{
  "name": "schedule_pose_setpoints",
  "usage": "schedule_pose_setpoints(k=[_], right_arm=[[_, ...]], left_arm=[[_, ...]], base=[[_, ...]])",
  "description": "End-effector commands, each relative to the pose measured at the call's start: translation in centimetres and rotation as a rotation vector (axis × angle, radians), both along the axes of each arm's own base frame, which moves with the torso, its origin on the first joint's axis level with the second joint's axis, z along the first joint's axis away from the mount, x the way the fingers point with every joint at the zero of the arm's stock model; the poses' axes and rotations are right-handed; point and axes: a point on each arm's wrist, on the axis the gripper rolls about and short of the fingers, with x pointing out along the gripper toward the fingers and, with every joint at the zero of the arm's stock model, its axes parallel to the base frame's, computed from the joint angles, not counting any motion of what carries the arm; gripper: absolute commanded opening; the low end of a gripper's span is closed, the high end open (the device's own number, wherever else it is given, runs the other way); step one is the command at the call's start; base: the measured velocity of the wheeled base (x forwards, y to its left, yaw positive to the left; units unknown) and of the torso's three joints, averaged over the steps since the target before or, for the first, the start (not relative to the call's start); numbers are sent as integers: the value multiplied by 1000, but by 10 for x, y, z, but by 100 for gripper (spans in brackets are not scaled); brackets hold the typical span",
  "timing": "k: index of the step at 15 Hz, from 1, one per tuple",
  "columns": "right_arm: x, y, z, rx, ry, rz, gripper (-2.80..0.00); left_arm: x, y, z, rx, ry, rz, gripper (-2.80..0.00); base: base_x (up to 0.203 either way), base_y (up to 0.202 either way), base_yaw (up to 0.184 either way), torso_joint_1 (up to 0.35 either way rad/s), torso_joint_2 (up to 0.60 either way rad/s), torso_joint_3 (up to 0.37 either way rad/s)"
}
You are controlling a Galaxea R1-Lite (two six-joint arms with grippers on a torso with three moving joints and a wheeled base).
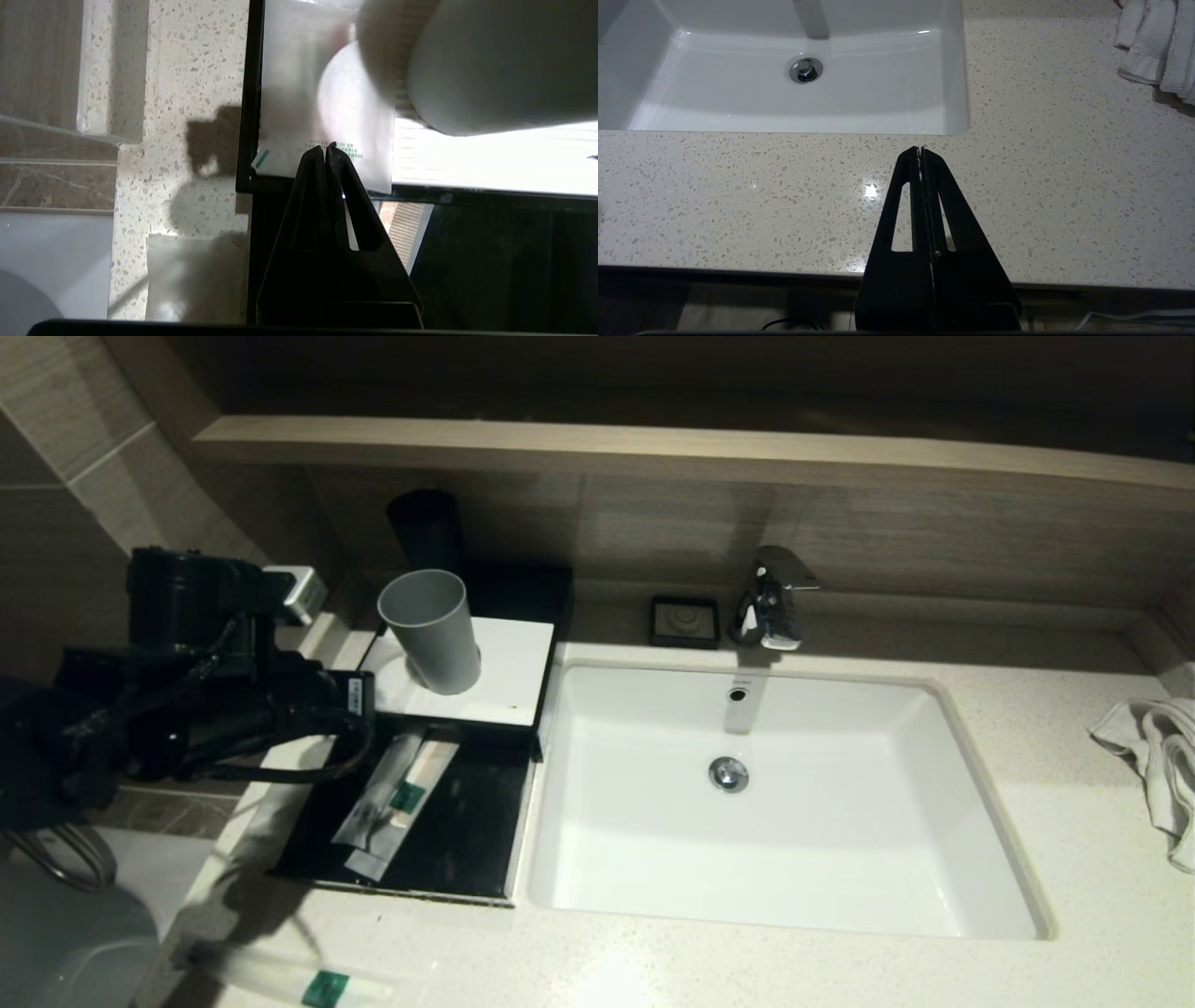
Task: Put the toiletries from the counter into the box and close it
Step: Pick up the bathroom toiletry
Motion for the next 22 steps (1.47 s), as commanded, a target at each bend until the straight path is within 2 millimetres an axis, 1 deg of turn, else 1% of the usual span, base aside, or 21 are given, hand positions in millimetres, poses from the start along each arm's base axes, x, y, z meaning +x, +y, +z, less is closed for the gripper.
schedule_pose_setpoints(k=[1, 5, 6, 9, 22], right_arm=[[0, 0, 0, 1, 0, 0, -280], [0, 0, 0, 1, 0, 0, -280], [0, 0, 0, 0, 0, 0, -280], [0, 0, 0, 1, 0, 0, -280], [0, 0, 0, 1, 0, -1, -280]], left_arm=[[6, -1, -4, 0, 2, 1, -280], [7, -2, -1, 1, -26, -2, -280], [7, -2, 0, 5, -28, -4, 0], [4, -1, 5, 5, -45, -6, 0], [12, -3, -5, 10, -13, -9, 0]], base=[[0, 0, 0, 0, 0, 0], [0, 0, 0, 0, 0, 0], [0, 0, 0, 0, 0, 0], [0, 0, 0, 0, 0, 0], [0, 0, 0, 0, 0, 0]])
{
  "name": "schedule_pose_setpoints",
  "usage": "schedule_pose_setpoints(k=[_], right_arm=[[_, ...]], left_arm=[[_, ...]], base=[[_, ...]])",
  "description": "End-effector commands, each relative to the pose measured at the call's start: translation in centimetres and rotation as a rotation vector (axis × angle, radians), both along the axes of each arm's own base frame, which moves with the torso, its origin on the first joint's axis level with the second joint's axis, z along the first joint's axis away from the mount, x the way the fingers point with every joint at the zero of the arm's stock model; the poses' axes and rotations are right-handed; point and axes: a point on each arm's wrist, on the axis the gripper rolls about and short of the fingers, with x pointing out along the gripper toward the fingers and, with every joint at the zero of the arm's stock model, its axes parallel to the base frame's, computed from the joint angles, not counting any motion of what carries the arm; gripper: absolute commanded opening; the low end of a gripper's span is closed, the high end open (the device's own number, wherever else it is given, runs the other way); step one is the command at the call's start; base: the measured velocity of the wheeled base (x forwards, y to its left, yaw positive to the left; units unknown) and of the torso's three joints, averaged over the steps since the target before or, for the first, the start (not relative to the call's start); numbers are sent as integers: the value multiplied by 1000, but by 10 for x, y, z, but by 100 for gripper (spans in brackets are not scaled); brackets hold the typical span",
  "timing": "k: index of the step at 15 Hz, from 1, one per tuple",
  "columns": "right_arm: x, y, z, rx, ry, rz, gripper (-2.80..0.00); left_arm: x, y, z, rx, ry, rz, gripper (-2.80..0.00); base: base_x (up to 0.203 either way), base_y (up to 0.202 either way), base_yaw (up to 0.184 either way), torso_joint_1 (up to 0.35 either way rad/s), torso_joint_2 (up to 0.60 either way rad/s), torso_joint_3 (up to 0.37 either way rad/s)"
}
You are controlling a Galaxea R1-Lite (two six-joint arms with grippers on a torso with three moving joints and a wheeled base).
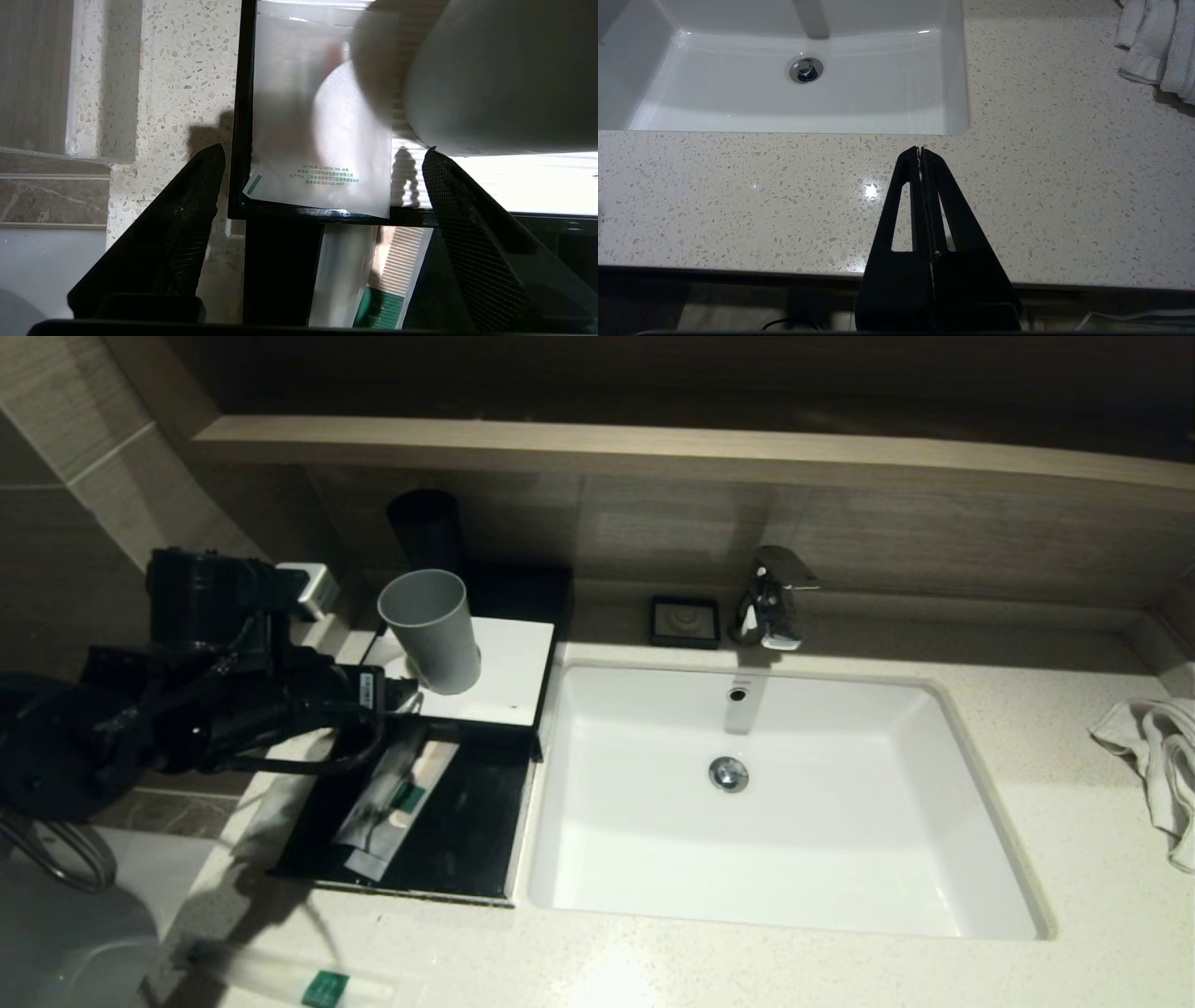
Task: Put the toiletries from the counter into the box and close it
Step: Pick up the bathroom toiletry
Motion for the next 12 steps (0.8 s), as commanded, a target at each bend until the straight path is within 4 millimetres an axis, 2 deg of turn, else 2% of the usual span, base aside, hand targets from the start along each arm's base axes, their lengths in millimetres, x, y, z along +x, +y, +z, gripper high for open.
schedule_pose_setpoints(k=[1, 12], right_arm=[[0, 0, 0, -1, 0, 0, -280], [0, 0, 0, 1, 0, 0, -280]], left_arm=[[2, 0, -3, 0, 9, 2, 0], [8, -1, -8, -4, 18, 5, 0]], base=[[0, 0, 0, 0, 0, 0], [0, 0, 0, 0, 0, 0]])
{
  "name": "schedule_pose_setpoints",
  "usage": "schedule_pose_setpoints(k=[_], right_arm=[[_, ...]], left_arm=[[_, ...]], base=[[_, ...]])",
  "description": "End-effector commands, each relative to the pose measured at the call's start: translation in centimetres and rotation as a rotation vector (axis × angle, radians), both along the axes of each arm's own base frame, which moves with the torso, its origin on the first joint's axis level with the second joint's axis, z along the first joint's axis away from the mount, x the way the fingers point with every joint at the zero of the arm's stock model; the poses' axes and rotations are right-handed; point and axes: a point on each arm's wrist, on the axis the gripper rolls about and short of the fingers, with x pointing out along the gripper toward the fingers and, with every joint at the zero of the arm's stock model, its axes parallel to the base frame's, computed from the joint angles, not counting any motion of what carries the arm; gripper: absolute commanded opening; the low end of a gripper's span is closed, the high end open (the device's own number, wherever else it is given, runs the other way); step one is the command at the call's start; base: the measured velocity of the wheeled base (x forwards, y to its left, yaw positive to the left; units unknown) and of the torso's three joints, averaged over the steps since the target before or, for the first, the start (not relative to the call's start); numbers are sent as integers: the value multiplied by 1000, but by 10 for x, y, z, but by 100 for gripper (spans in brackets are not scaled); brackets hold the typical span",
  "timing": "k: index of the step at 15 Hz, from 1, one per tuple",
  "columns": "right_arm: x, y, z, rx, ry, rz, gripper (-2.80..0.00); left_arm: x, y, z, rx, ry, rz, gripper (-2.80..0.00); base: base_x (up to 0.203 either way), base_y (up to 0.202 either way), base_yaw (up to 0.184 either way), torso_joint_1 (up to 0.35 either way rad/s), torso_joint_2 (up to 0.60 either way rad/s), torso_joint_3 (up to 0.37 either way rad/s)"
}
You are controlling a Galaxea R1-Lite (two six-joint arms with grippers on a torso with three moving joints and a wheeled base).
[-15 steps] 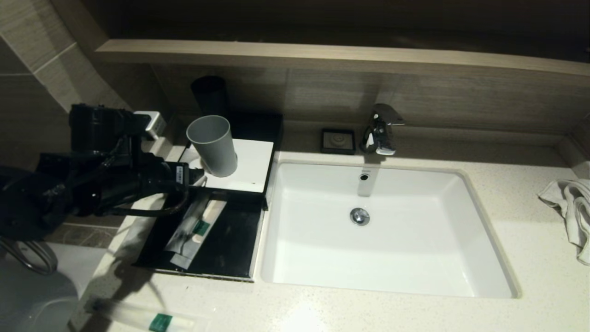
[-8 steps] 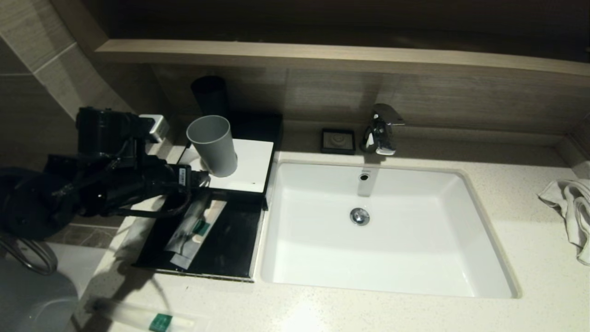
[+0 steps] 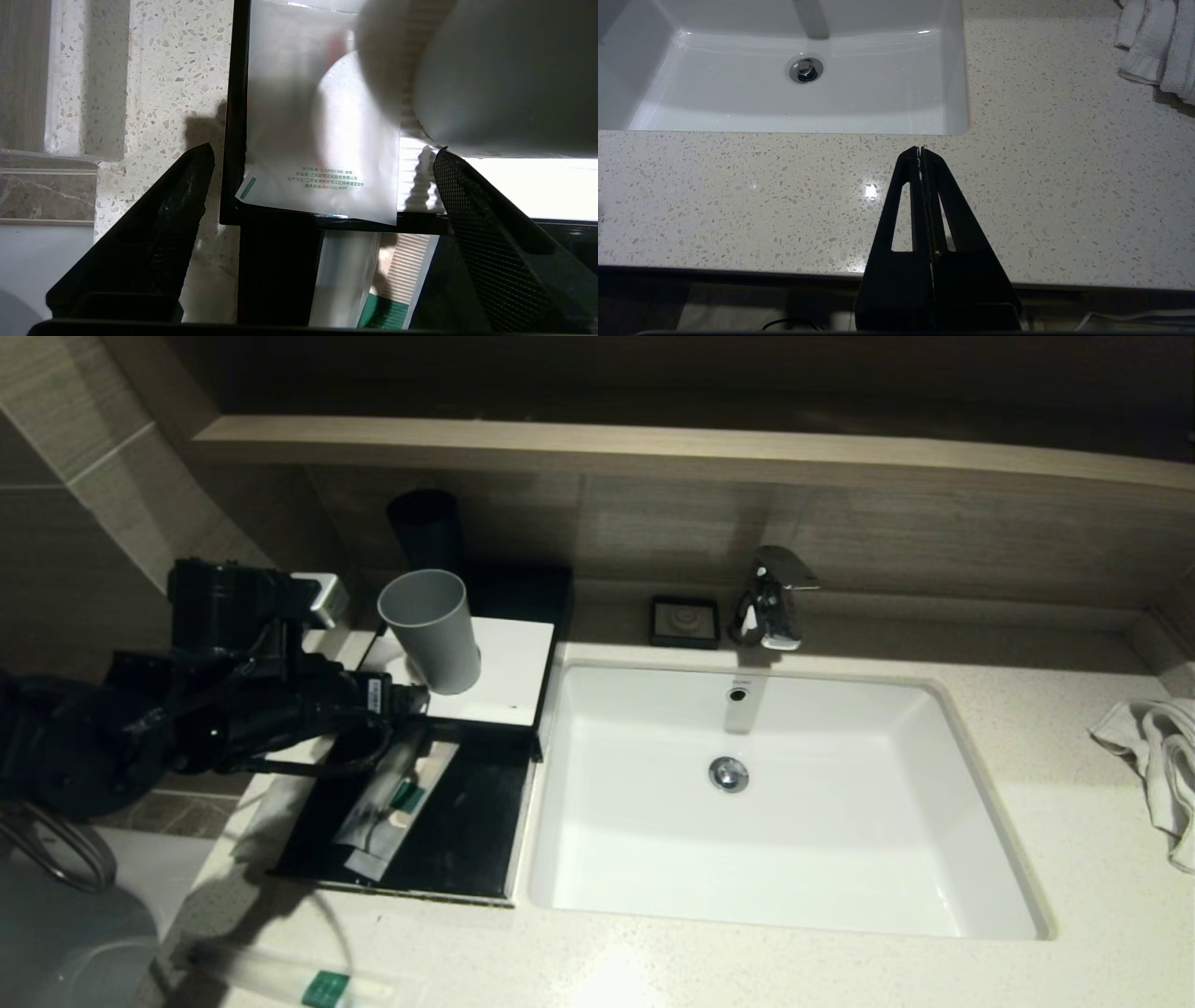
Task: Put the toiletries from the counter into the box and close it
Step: Pick up the bathroom toiletry
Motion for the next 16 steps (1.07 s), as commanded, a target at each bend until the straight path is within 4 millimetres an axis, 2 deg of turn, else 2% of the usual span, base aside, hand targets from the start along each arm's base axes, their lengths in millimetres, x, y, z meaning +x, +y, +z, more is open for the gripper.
schedule_pose_setpoints(k=[1, 7, 8, 16], right_arm=[[0, 0, 0, 0, 0, 0, -280], [0, 0, 0, 0, 0, 0, -280], [0, 0, 0, 1, 0, 0, -280], [0, 0, 0, 1, 0, 0, -280]], left_arm=[[1, 0, -1, -1, -1, 2, 0], [1, 0, 1, -6, -5, 3, 0], [1, 0, 1, -6, -5, 2, -280], [-1, 1, 4, -7, -17, 4, -280]], base=[[0, 0, 0, 0, 0, 0], [0, 0, 0, 0, 0, 0], [0, 0, 0, 0, 0, 0], [0, 0, 0, 0, 0, 0]])
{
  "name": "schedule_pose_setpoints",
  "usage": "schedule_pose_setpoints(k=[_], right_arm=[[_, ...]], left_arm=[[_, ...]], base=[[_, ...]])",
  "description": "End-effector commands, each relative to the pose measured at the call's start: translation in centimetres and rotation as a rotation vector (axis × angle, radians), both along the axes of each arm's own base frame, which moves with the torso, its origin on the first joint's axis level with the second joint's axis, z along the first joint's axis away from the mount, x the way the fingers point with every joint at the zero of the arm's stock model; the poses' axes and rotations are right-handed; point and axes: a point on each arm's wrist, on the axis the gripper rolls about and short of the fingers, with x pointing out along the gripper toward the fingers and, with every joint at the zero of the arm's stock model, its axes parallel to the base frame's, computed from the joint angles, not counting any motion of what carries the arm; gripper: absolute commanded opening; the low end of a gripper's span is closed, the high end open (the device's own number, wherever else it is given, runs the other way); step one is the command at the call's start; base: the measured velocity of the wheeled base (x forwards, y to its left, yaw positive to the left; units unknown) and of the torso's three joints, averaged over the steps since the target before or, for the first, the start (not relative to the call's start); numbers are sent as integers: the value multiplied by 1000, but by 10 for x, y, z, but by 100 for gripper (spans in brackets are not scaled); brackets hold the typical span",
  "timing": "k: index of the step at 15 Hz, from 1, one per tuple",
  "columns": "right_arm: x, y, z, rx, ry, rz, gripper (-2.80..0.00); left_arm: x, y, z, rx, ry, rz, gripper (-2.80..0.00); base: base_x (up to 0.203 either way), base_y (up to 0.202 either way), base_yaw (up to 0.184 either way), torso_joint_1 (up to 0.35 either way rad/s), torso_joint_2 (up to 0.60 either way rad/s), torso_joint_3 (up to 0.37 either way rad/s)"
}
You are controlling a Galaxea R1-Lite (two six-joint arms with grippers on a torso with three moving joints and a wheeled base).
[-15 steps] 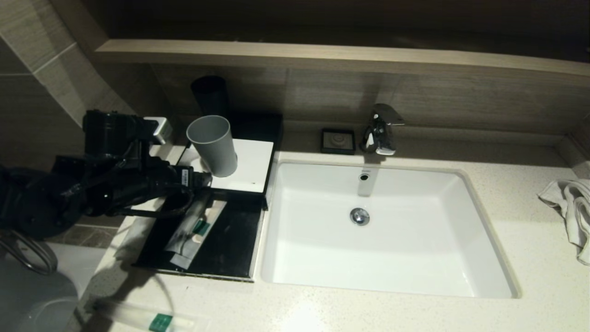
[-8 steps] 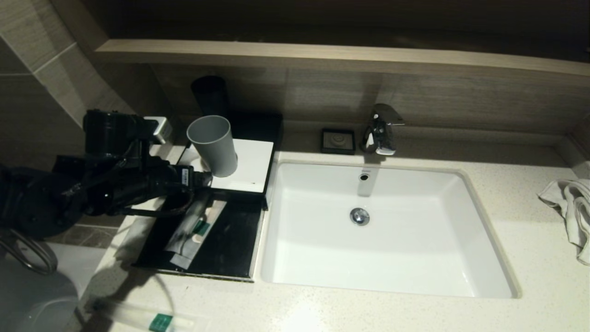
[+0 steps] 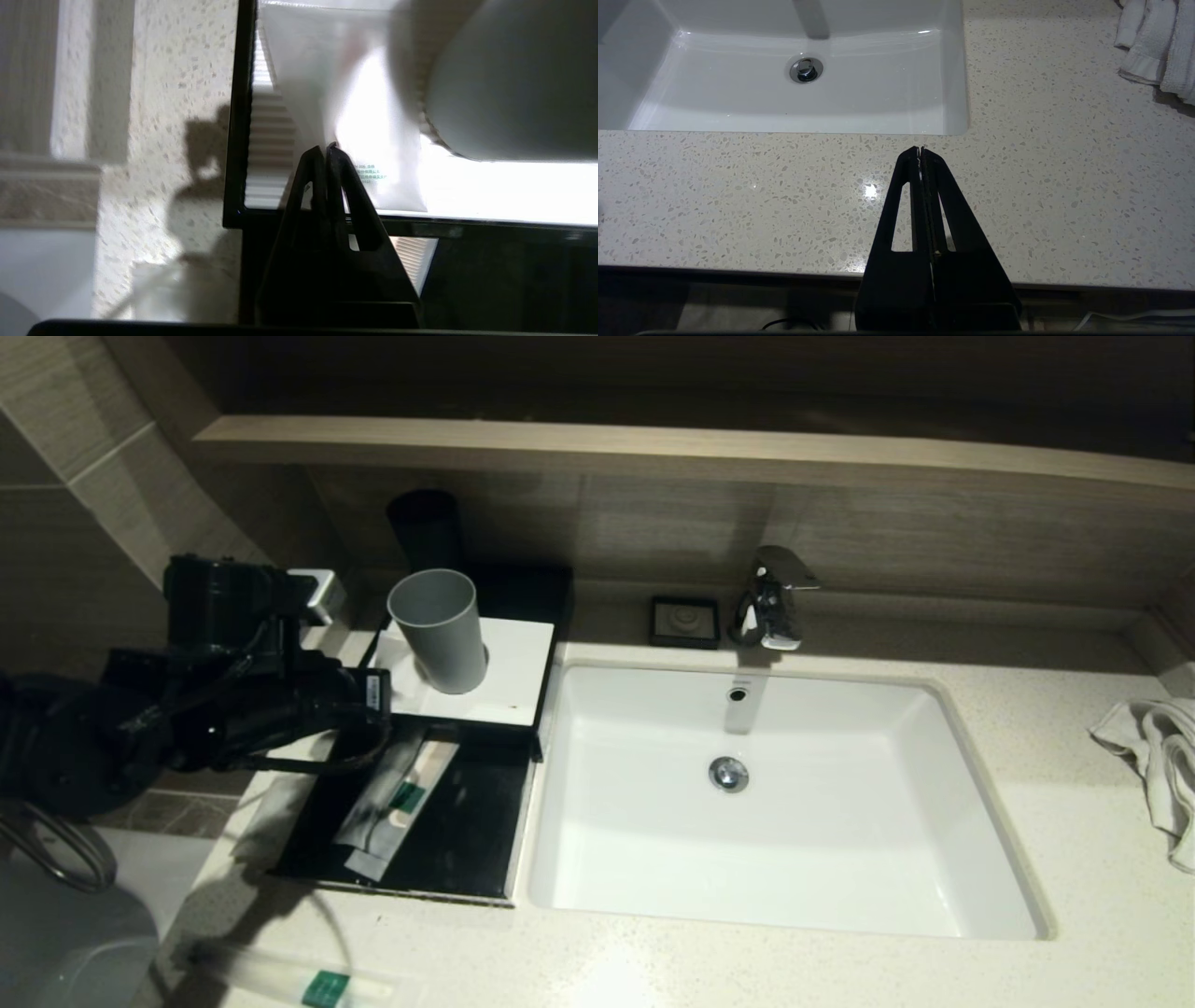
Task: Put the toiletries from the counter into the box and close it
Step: Pick up the bathroom toiletry
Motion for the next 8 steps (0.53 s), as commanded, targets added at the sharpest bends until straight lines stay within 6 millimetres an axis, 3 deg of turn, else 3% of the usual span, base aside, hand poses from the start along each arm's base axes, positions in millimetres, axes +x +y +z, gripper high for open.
schedule_pose_setpoints(k=[1, 8], right_arm=[[0, 0, 0, 0, 0, 0, -280], [0, 0, 0, 2, 0, 0, -280]], left_arm=[[-2, 1, 3, -1, -9, 4, -280], [-4, 15, 8, -1, -25, 50, -280]], base=[[0, 0, 0, 0, 0, 0], [0, 0, 0, 0, 0, 0]])
